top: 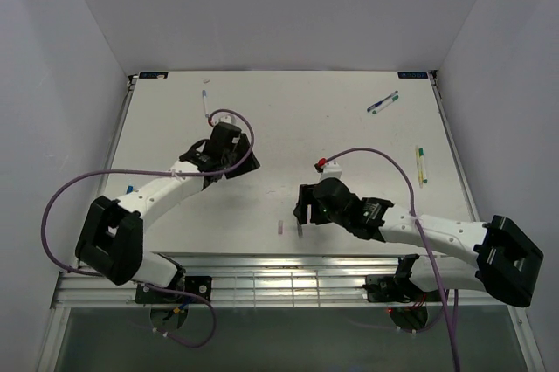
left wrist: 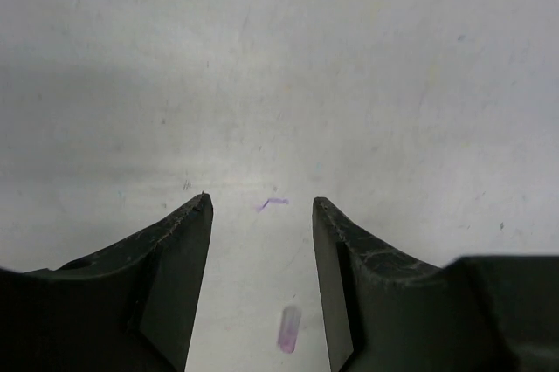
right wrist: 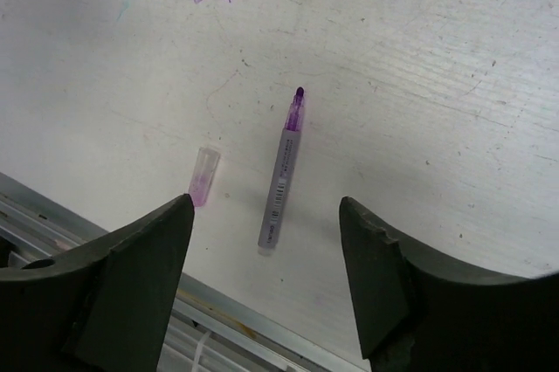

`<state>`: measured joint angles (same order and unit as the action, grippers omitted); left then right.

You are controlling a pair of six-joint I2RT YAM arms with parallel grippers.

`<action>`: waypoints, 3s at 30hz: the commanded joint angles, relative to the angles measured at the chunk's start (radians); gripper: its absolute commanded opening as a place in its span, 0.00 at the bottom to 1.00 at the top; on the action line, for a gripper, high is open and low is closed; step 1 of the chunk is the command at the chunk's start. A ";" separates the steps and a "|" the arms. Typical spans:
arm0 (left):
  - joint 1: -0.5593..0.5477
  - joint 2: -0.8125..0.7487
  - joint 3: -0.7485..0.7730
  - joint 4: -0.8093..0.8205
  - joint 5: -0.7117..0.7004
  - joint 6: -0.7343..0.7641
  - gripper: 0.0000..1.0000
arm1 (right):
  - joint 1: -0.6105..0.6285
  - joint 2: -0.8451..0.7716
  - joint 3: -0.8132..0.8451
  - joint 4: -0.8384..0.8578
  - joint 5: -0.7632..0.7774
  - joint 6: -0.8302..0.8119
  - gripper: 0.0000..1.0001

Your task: Open the pen caps

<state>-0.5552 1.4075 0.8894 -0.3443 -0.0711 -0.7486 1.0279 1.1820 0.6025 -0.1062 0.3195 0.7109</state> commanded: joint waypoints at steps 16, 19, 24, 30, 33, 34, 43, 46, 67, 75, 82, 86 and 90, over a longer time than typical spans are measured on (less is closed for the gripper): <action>0.391 0.573 0.746 -0.107 0.017 0.236 0.59 | -0.092 -0.004 0.226 -0.283 -0.039 -0.191 0.97; 0.420 0.662 0.853 -0.114 0.022 0.267 0.59 | -0.144 0.027 0.230 -0.279 -0.105 -0.217 0.94; 0.472 0.781 1.003 -0.127 0.017 0.296 0.56 | -0.207 0.039 0.195 -0.228 -0.169 -0.252 0.82; 0.495 0.877 1.117 -0.137 0.010 0.334 0.55 | -0.258 0.021 0.168 -0.188 -0.224 -0.269 0.80; 0.495 0.921 1.160 -0.139 0.002 0.341 0.55 | -0.273 0.008 0.174 -0.182 -0.232 -0.275 0.80; 0.495 0.932 1.181 -0.139 -0.001 0.342 0.55 | -0.276 0.005 0.175 -0.181 -0.234 -0.280 0.80; 0.495 1.019 1.266 -0.134 -0.041 0.393 0.51 | -0.328 -0.033 0.168 -0.158 -0.290 -0.307 0.80; 0.495 1.024 1.270 -0.128 -0.059 0.410 0.51 | -0.342 -0.050 0.158 -0.153 -0.309 -0.309 0.80; 0.497 1.096 1.269 -0.113 -0.072 0.439 0.42 | -0.374 -0.114 0.148 -0.150 -0.372 -0.294 0.79; 0.491 1.111 1.237 -0.105 -0.067 0.443 0.32 | -0.376 -0.116 0.154 -0.174 -0.376 -0.240 0.76; 0.479 1.119 1.203 -0.151 -0.088 0.443 0.20 | -0.376 -0.131 0.198 -0.230 -0.364 -0.208 0.76; 0.479 1.110 1.197 -0.162 -0.087 0.448 0.06 | -0.376 -0.104 0.204 -0.228 -0.373 -0.225 0.76; 0.479 1.081 1.186 -0.163 -0.082 0.454 0.00 | -0.374 -0.048 0.230 -0.228 -0.364 -0.271 0.73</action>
<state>-0.0696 2.5072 2.1162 -0.4511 -0.1577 -0.3099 0.6556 1.1049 0.7773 -0.3389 -0.0456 0.4782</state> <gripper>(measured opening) 0.259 0.738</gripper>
